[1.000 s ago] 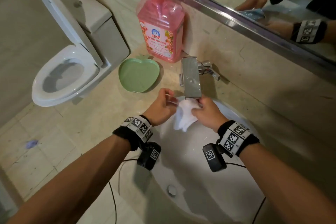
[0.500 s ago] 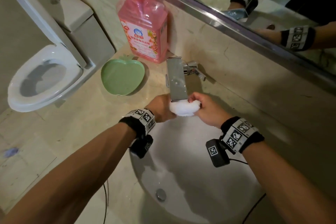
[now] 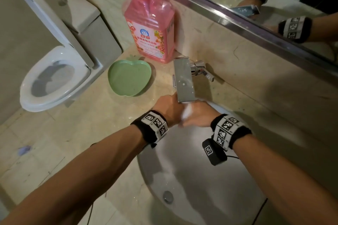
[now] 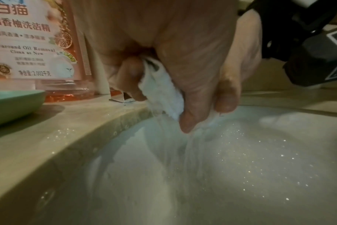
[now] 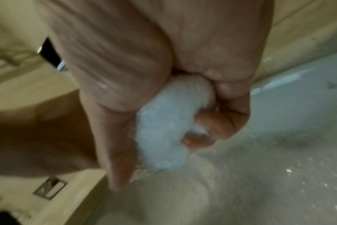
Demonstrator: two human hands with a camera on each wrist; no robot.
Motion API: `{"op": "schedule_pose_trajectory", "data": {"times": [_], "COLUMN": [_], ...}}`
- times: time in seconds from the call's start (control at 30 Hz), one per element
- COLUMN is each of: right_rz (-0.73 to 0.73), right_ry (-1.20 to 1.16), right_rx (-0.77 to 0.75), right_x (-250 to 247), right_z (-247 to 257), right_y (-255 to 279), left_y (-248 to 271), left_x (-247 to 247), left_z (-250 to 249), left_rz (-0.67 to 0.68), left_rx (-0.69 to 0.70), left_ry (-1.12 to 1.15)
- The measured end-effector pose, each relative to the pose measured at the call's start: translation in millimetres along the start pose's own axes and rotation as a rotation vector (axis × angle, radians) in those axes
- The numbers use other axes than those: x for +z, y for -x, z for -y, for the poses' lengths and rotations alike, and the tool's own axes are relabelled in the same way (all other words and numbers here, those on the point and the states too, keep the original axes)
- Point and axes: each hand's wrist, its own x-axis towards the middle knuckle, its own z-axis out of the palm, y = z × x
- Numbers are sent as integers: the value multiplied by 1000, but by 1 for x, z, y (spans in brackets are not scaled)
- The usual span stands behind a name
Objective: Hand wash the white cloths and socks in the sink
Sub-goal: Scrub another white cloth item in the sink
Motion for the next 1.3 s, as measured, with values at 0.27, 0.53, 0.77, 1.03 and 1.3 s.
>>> {"op": "schedule_pose_trajectory", "data": {"times": [0.27, 0.53, 0.77, 1.03, 1.3], "right_rz": [-234, -234, -60, -257, -374], "right_ry": [422, 331, 102, 77, 67], "right_rx": [-214, -134, -330, -196, -219], "right_x": [1, -9, -4, 14, 6], "right_z": [-2, 5, -2, 18, 16], "right_y": [3, 12, 18, 18, 31], "left_y": [-6, -8, 12, 28, 32], "left_x": [-6, 8, -4, -2, 12], "left_z": [-10, 5, 33, 33, 25], "left_rz": [32, 140, 217, 208, -82], "left_rx": [-160, -140, -99, -56, -100], "left_ry": [242, 274, 567, 859, 1022]}}
